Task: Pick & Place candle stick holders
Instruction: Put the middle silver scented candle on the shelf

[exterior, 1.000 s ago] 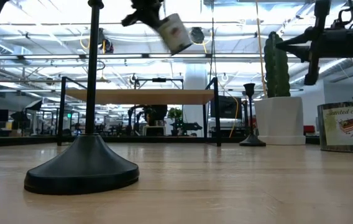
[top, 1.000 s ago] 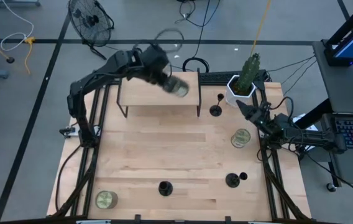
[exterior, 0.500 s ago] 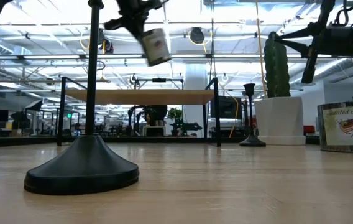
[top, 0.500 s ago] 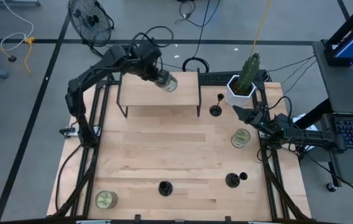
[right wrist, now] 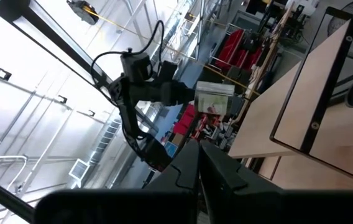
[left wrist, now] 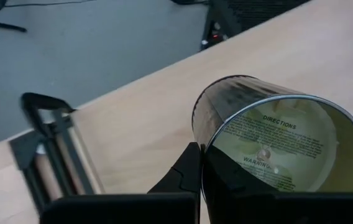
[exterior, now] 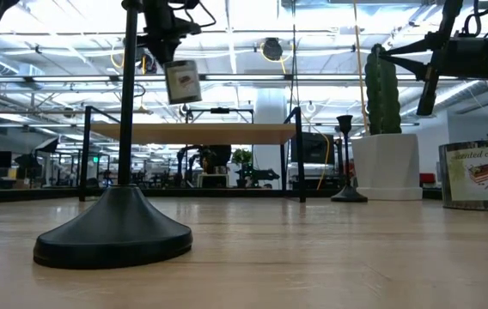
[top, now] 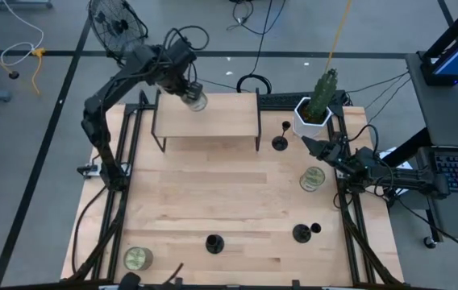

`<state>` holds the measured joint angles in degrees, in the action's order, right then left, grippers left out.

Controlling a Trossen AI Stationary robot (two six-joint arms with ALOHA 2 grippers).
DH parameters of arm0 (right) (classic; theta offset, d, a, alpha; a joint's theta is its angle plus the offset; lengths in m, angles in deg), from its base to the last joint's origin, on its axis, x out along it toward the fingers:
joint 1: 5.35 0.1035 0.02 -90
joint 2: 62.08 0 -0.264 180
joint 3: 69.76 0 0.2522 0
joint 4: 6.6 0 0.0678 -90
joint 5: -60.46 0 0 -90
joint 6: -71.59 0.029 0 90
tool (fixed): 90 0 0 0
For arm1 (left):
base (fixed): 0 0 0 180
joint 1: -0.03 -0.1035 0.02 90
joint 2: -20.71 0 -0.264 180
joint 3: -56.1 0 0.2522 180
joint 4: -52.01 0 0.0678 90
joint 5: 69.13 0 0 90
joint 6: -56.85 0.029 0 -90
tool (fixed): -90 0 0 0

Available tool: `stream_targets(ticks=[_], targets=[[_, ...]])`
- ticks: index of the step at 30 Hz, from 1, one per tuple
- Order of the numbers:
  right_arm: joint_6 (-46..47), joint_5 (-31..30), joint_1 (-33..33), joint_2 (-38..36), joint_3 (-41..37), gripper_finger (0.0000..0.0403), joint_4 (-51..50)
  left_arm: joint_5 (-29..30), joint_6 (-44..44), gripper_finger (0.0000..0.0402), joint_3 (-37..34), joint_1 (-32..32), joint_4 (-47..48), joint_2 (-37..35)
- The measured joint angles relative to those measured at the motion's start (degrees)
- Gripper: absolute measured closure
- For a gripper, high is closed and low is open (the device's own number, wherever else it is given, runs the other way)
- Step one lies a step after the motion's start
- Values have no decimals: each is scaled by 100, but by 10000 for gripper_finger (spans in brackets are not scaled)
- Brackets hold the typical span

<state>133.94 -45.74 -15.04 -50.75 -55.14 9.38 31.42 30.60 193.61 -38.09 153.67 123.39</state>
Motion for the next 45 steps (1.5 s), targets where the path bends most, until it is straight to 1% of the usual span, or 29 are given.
stream_targets(ticks=[5,7,15,26,34,45], targets=[[-63,-7,0,0,0,397,-7,-80,221,401,0,-207,251,0],[-65,-7,0,0,0,397,-7,-197,284,401,0,-260,199,0],[-63,-9,0,0,-2,397,-9,-317,376,401,0,-447,210,0],[-2,-9,0,0,-2,397,-9,-350,409,402,-12,-758,206,0],[-2,-9,0,0,-2,397,-35,-433,405,402,-254,-882,210,0],[13,-13,0,0,-2,397,-219,-356,457,402,-784,-1069,206,2]])
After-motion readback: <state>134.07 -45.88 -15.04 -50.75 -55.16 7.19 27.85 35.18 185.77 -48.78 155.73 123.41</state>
